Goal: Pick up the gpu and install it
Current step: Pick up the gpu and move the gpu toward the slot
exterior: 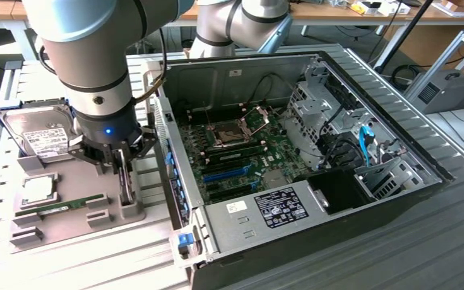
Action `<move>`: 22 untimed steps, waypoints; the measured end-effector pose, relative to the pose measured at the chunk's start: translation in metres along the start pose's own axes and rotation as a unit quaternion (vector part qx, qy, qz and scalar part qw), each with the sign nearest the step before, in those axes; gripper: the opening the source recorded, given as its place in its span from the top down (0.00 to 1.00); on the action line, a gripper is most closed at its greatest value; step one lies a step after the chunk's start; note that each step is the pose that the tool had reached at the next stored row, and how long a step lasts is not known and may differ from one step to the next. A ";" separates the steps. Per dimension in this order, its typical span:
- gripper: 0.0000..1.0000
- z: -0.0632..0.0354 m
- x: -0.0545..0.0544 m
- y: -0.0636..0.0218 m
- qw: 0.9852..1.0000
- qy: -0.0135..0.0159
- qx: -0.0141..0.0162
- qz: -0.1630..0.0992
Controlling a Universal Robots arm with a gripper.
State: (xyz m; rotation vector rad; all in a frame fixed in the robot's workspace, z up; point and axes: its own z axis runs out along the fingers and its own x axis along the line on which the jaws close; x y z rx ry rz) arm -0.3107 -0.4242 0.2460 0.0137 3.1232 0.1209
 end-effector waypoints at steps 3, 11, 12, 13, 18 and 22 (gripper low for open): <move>0.73 -0.0073 0.000 0.0005 1.000 0.000 0.000 0.000; 0.73 -0.0360 -0.001 0.0028 1.000 0.000 0.000 0.000; 0.73 -0.0404 -0.001 0.0031 1.000 0.000 0.000 0.000; 0.73 -0.0513 -0.001 0.0040 1.000 0.000 0.000 0.000; 0.73 -0.0823 -0.001 0.0064 1.000 0.000 0.000 0.000; 0.73 -0.1070 -0.002 0.0083 1.000 0.000 0.000 0.000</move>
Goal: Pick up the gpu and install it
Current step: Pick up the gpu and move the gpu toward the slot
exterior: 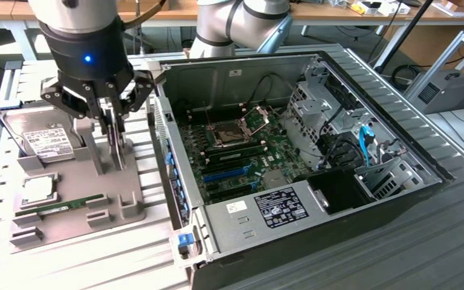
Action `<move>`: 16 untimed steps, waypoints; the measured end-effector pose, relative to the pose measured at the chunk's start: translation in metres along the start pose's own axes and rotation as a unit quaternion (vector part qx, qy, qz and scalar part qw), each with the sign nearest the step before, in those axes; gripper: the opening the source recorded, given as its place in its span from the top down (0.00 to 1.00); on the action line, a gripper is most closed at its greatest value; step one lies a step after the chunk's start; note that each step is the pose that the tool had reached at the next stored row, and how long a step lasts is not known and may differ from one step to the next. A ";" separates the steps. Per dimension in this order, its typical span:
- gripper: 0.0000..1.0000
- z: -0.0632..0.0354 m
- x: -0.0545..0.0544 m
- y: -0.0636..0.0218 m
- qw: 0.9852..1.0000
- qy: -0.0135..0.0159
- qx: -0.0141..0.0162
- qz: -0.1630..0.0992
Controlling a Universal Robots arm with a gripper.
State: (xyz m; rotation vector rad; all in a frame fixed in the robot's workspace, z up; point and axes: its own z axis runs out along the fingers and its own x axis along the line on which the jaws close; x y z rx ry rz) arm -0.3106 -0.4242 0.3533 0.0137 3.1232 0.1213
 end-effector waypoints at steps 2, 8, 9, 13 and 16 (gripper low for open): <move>0.73 -0.0119 0.000 0.0009 1.000 0.000 0.000 0.000; 0.73 -0.0368 -0.001 0.0028 1.000 0.000 0.000 0.000; 0.73 -0.0404 -0.001 0.0031 1.000 0.000 0.000 0.000; 0.73 -0.0556 -0.001 0.0043 1.000 0.000 0.000 0.000; 0.73 -0.0673 -0.001 0.0052 1.000 0.000 0.000 0.000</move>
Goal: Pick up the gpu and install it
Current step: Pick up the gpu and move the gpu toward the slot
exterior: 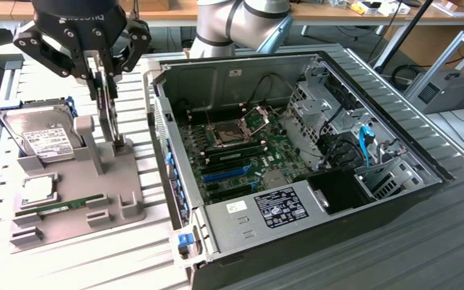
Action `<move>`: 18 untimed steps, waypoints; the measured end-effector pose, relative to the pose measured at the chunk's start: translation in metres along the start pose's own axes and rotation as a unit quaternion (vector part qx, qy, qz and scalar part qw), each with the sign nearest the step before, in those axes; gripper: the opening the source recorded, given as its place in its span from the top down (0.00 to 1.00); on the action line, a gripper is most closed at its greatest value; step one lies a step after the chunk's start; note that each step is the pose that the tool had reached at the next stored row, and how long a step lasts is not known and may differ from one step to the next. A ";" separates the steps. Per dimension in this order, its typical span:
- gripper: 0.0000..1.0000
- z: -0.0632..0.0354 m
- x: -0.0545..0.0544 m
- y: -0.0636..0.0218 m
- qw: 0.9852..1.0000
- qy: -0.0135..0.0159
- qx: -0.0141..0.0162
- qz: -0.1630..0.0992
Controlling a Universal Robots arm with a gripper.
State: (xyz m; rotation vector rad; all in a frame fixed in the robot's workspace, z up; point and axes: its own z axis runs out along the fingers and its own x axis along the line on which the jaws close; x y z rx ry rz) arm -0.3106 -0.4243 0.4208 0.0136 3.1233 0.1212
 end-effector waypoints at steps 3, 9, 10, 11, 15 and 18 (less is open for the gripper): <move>0.73 -0.0056 0.000 0.0004 1.000 0.000 0.000 0.000; 0.73 -0.0084 0.000 0.0007 1.000 0.000 0.000 0.000; 0.73 -0.0084 0.000 0.0007 1.000 0.000 0.000 0.000; 0.73 -0.0085 0.000 0.0007 1.000 0.000 0.000 0.000; 0.73 -0.0085 -0.005 0.0007 1.000 0.000 0.000 0.000; 0.73 -0.0084 -0.012 0.0008 1.000 0.000 0.000 0.000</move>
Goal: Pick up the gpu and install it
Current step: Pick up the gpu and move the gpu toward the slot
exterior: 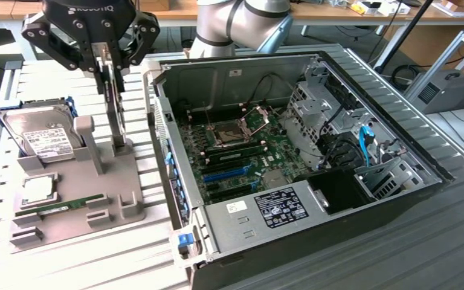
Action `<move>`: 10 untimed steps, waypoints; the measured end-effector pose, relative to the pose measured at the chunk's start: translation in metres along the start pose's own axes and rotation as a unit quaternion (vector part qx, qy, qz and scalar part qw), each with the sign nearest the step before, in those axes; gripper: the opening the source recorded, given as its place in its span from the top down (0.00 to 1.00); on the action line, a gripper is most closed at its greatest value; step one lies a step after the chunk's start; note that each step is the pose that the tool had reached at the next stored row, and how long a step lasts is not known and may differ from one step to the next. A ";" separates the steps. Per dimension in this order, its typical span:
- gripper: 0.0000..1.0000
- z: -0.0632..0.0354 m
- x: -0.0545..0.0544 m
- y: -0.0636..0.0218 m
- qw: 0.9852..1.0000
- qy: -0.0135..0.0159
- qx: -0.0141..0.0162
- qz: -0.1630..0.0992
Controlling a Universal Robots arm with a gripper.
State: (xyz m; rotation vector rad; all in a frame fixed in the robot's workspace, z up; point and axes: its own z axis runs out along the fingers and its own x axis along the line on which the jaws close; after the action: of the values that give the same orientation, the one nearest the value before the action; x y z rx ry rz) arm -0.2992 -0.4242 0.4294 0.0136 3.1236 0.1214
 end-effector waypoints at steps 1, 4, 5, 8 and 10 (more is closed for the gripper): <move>0.73 0.0000 -0.002 0.0000 1.000 0.000 0.000 0.000; 0.73 0.0000 -0.008 0.0001 1.000 0.000 0.000 0.000; 0.73 0.0000 -0.011 0.0001 1.000 0.000 0.000 0.000; 0.73 0.0002 -0.019 0.0002 1.000 0.000 0.000 0.000; 0.73 0.0003 -0.024 0.0002 1.000 0.000 0.000 0.000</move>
State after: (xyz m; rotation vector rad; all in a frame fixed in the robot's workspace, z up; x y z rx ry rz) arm -0.2754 -0.4243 0.4295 0.0135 3.1243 0.1213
